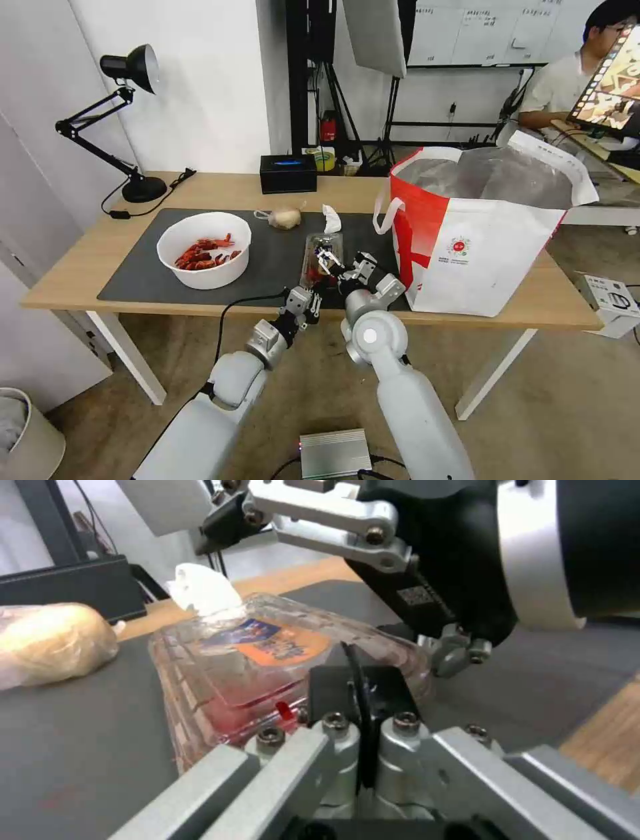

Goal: Pick up the trash from the table and place it into the takeout bag.

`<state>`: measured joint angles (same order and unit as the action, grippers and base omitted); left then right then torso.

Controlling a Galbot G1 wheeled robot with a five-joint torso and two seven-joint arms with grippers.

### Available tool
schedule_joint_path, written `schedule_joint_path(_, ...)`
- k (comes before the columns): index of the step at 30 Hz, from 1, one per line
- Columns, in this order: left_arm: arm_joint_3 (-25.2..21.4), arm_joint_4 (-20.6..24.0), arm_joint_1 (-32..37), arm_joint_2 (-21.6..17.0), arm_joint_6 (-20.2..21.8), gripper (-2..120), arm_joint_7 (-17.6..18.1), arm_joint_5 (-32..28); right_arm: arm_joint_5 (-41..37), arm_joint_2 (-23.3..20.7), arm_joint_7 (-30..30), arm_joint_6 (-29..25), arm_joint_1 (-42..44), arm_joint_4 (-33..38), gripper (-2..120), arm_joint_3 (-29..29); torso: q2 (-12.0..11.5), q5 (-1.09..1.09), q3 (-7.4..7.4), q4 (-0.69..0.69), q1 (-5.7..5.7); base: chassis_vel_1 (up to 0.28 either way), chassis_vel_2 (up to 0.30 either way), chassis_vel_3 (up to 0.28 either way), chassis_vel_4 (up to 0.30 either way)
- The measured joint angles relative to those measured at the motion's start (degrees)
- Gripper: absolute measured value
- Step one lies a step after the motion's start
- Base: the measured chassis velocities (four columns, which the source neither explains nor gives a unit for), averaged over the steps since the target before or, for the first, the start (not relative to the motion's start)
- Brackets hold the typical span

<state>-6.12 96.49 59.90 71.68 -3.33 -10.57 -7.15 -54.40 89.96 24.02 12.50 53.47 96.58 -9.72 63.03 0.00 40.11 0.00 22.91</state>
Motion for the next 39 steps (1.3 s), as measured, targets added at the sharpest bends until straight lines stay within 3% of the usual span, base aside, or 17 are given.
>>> schedule_joint_path(18, -0.1, -0.5, 0.1, 0.5, -0.1, 0, -0.2, 0.2, 0.2, 0.0, 0.8, 0.6, -0.7, -1.1, 95, -0.2, 0.0, 0.00, 0.00, 0.00, 0.00, 0.000, 0.000, 0.000, 0.000)
schedule_joint_path(39, -0.7, 0.2, 0.7, 0.2, -0.1, 0, -0.2, 0.1, -1.3, 0.0, 2.4, 2.6, -1.4, -1.7, 18, 0.0, 0.0, 0.00, 0.00, 0.00, 0.01, 0.000, 0.000, 0.000, 0.000)
